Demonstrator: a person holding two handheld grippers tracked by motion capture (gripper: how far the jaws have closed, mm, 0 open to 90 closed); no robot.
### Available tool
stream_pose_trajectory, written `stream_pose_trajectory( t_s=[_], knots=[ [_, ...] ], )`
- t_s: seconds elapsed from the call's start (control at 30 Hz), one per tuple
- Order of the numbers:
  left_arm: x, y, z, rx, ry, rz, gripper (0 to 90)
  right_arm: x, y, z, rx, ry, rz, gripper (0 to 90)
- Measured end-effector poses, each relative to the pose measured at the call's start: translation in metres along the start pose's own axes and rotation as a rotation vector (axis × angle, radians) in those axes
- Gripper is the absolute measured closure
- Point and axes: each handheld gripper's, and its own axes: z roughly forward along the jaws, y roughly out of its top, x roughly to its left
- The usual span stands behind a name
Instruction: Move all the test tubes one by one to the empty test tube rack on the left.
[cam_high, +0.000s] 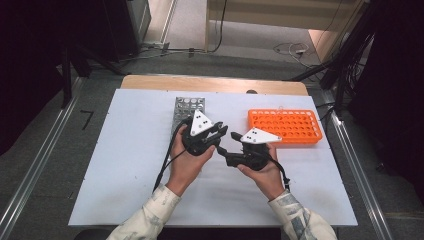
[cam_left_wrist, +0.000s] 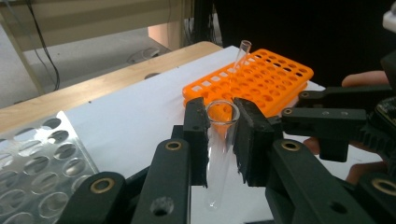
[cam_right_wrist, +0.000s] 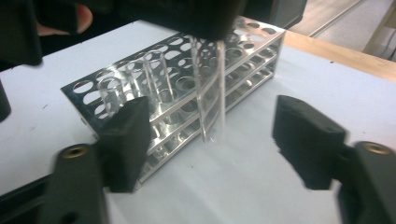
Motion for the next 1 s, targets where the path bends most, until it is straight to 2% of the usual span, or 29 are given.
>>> stream_pose_trajectory(
  t_s=[0.1, 0.2, 0.4, 0.67, 1.0],
  knots=[
    [0.005, 0.004, -0.003, -0.013, 0.011, -0.009, 75.3, -0.003, -0.001, -0.002, -0.007, -0.013, 0.022, 16.3],
    [0.01, 0.007, -0.006, -0.027, 0.018, -0.03, 75.3, -0.007, -0.004, -0.005, -0.007, -0.022, 0.033, 14.5],
    [0.02, 0.011, -0.01, -0.034, 0.043, -0.051, 75.2, -0.018, -0.011, -0.011, 0.003, -0.045, 0.054, 14.5],
    [0.031, 0.011, -0.017, -0.024, 0.103, -0.03, 75.2, -0.028, -0.015, -0.017, 0.013, -0.078, 0.07, 15.2],
    [0.044, -0.001, -0.022, -0.002, 0.147, -0.037, 75.2, -0.034, -0.018, -0.021, 0.018, -0.099, 0.084, 16.2]
  ],
)
